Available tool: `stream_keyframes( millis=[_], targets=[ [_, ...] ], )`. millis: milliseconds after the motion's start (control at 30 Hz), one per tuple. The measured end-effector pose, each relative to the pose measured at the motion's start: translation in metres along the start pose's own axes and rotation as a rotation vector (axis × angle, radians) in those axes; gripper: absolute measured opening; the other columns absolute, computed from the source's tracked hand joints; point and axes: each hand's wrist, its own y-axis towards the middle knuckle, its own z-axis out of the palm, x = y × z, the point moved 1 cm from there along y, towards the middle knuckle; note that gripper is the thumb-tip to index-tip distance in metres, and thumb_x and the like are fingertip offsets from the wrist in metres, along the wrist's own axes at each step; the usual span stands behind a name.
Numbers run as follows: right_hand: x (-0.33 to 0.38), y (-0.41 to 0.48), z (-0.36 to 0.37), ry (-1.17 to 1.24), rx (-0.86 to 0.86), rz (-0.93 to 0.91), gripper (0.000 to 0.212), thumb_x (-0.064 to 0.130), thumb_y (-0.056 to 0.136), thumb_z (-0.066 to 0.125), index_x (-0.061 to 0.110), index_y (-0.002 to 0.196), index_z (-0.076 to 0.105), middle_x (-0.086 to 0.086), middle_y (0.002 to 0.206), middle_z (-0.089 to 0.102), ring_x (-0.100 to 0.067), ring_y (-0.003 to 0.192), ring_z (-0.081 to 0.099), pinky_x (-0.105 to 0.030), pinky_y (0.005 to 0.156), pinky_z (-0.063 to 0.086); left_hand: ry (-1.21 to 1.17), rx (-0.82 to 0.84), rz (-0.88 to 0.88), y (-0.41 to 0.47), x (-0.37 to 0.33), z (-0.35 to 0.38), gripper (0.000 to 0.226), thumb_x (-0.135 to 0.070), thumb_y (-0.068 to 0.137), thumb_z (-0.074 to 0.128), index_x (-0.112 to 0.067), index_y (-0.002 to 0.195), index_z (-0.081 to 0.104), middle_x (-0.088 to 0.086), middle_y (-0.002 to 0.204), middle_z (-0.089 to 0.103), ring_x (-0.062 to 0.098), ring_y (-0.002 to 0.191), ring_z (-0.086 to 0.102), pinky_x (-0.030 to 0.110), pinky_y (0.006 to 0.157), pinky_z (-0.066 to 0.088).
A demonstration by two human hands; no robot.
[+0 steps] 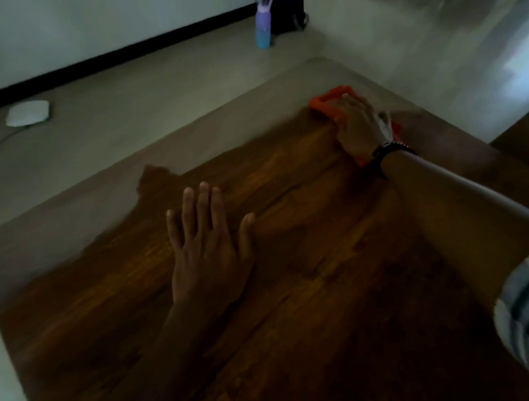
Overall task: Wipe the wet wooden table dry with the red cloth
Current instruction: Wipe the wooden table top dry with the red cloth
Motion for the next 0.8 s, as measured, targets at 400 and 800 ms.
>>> stream_keyframes(
  millis=[400, 800],
  targets=[
    [-0.103, -0.023, -0.026, 0.046, 0.031, 0.122, 0.085, 0.077, 0.086, 0.041, 0.036, 0.155, 0.013, -0.004, 0.164, 0.015, -0.031, 0.149, 0.018, -0.064, 0.116, 0.017, 0.008, 0.062, -0.017, 0.0, 0.001, 0.0, 0.075, -0.064, 0.092, 0.004, -0.02, 0.152, 0.009, -0.002, 0.161, 0.003, 0.013, 0.147, -0.011, 0.049, 0.119, -0.006],
    [0.039, 0.039, 0.009, 0.037, 0.044, -0.029, 0.058, 0.057, 0.1, 0.026, 0.037, 0.154, 0.019, 0.005, 0.165, 0.011, -0.018, 0.151, 0.007, -0.053, 0.121, 0.004, 0.025, 0.035, -0.019, 0.0, -0.001, 0.0, 0.072, -0.063, 0.095, 0.01, -0.019, 0.152, 0.011, -0.002, 0.161, 0.004, 0.015, 0.147, -0.011, 0.049, 0.119, -0.004]
  ],
)
